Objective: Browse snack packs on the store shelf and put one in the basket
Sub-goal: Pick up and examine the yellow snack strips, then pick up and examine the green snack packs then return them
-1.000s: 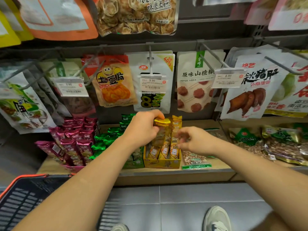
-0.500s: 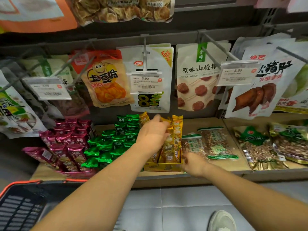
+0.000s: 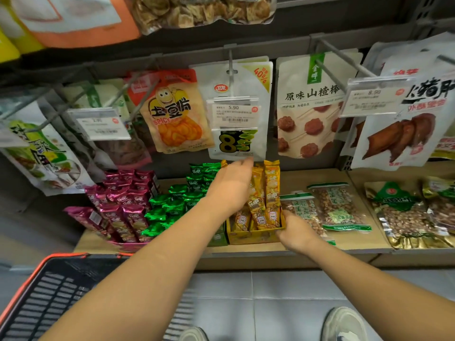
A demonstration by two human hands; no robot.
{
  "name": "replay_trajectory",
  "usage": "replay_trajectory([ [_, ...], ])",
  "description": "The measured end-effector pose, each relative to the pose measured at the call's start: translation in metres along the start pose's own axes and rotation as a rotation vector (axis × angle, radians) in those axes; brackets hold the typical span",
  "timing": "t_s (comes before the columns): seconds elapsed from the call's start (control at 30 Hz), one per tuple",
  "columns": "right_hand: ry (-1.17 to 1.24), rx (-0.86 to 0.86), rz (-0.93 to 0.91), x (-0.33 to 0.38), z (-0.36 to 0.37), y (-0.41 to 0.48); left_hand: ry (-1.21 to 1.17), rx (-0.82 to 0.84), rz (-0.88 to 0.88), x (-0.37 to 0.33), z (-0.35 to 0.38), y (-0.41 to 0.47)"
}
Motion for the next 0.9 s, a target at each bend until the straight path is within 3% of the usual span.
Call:
replay_trajectory([
  [0.1,-0.048,-0.058,-0.049,0.031,-0.015,-0.008,-0.003,-0.113,0.110,0.016,-0.026,-0.028],
  [0.33,-0.074,0.136,-0.363,0.112,-0.014,-0.036,-0.067,-0.181,0.003,0.100,-0.059,-0.099],
  [0.43,-0.092,0.018,-0.413,0.128,-0.011,-0.044,-0.069,-0.184,0.002,0.120,-0.050,-0.113],
  [0.53,-0.083,-0.142,-0.424,0.136,-0.001,-0.045,0.013,-0.146,0.109,0.110,-0.027,-0.113],
  [0.7,-0.165,-0.134,-0.358,0.138,0.033,-0.032,0.232,0.042,0.115,0.095,0.021,-0.099],
  [0.9,0.028,-0.243,-0.398,0.143,0.024,-0.030,0.149,-0.004,0.073,0.119,0.015,-0.087],
])
Point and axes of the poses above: each hand's wrist, its own y-axis towards the middle knuckle, its own z-axis out of the palm, x = y × z, the point moved 5 cm from there along y, towards the middle knuckle, and after that the axes turned 3 degrees about x, right-handed, at the moved point
